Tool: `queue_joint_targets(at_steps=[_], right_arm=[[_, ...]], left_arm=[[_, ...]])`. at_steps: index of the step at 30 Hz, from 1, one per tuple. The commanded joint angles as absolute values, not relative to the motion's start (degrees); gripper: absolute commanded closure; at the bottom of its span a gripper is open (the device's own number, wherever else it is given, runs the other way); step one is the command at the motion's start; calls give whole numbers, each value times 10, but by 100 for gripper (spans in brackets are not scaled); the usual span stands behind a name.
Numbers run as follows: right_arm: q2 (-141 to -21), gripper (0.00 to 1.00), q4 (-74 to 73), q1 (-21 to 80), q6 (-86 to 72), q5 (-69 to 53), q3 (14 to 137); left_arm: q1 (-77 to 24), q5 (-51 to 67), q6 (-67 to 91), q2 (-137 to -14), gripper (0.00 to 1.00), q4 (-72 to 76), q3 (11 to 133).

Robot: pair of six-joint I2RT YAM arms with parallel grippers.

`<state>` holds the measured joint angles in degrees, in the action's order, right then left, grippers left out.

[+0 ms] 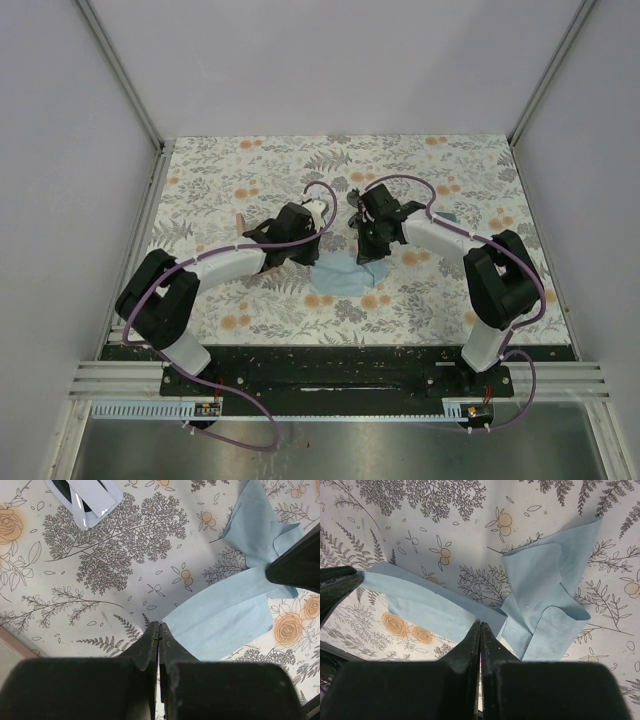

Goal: Organize the sunglasses

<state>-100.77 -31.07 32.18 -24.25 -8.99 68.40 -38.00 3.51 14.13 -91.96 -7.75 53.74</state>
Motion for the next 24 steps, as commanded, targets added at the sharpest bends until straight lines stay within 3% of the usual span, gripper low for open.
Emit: queue_joint_targets(at_steps=[1,11,17,24], right_arm=[[-981,100,-294,318,-243,-114,674],[-976,96,-287,319,-247,-124,650],[-961,72,-261,319,-257,-152,620],[-949,71,-222,319,-273,-214,585]], left_arm=[[-388,50,132,-895,100,-56,526],[-402,61,139,-888,100,-47,499],[-408,97,150,-886,100,-26,476],[-412,118,164,-864,99,-11,446]])
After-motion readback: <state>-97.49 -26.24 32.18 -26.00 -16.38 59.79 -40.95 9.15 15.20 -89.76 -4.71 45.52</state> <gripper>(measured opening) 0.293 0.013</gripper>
